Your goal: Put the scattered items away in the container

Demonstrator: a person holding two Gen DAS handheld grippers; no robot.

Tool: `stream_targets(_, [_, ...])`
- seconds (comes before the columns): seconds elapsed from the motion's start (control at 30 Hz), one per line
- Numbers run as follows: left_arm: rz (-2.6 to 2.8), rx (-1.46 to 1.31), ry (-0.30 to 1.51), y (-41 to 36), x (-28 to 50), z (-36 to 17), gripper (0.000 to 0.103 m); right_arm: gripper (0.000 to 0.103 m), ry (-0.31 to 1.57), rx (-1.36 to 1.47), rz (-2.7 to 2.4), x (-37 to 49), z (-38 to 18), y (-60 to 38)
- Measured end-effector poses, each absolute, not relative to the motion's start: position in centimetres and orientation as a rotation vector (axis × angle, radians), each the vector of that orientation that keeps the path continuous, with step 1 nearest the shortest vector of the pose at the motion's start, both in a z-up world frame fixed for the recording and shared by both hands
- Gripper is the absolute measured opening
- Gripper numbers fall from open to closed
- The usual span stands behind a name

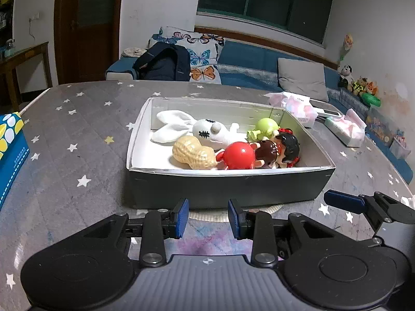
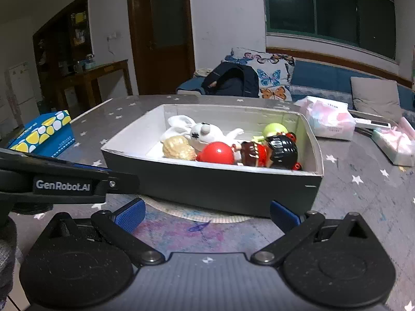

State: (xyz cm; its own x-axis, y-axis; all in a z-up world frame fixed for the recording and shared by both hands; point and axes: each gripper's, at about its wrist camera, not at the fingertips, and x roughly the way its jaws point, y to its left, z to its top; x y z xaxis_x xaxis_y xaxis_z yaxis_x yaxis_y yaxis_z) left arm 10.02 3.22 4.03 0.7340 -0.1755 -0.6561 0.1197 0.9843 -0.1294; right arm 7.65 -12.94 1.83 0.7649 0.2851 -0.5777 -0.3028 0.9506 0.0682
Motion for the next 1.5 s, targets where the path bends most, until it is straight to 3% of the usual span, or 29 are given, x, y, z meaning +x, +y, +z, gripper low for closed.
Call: stream_targets(1.5, [-0.136, -0.010, 0.756, 2.3, 10.5, 2.1, 0.035, 0.103, 0.677, -0.064, 0.270, 8.6, 0.4, -13.0])
